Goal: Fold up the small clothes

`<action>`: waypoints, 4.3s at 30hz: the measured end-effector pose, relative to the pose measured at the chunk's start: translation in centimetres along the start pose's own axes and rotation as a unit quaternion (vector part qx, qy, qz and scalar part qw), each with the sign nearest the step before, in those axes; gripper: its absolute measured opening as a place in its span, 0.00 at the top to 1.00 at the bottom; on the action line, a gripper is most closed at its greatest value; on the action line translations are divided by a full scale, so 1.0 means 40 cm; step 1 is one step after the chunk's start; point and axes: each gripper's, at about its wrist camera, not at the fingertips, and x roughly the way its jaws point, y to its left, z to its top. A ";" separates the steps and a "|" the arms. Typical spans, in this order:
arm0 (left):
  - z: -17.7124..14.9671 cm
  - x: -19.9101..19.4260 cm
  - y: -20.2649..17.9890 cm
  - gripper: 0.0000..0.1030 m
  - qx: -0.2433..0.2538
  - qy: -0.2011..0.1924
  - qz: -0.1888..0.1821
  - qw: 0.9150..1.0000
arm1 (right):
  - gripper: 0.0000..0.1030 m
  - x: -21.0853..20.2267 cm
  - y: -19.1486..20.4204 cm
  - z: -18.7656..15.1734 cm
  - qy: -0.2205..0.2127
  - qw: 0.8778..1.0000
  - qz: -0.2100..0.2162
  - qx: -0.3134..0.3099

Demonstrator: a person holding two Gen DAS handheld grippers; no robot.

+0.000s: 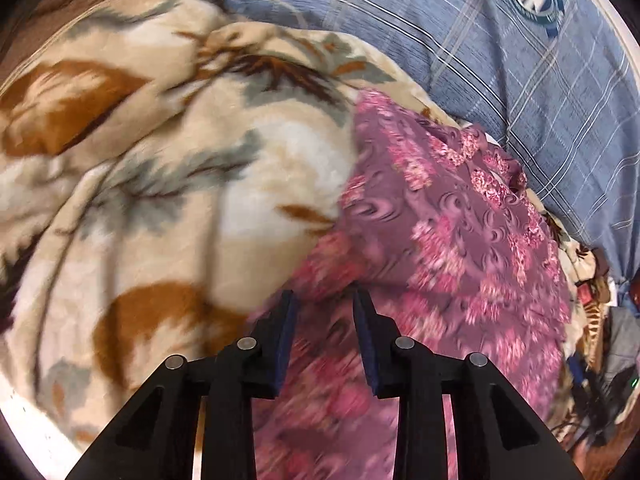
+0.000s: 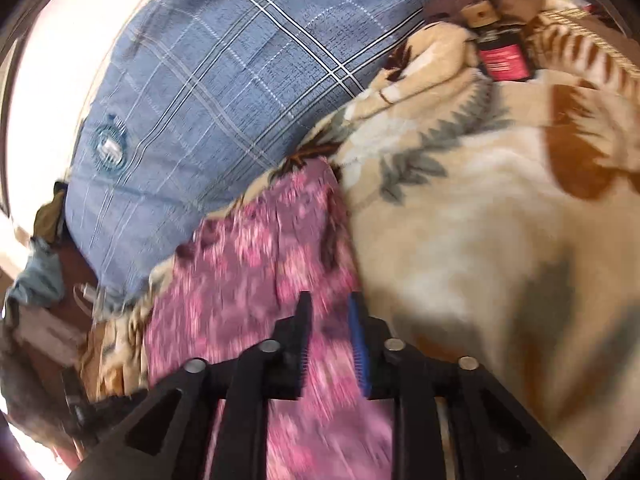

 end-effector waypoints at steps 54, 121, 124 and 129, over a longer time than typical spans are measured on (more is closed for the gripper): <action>-0.311 -0.281 0.175 0.95 -0.031 0.015 -0.289 0.957 | 0.92 -0.314 -0.058 -0.288 0.082 0.943 0.312 0.077; 0.187 0.298 -0.379 0.60 0.359 -0.022 0.105 0.927 | 0.45 0.295 0.070 0.201 0.054 0.995 0.083 0.029; 0.212 0.334 -0.345 0.92 0.307 -0.002 0.112 0.945 | 0.45 0.290 0.068 0.200 0.055 0.995 0.081 0.026; 0.296 0.322 -0.189 0.94 0.108 0.033 -0.026 0.993 | 0.45 0.263 0.063 0.199 0.053 0.996 0.074 0.016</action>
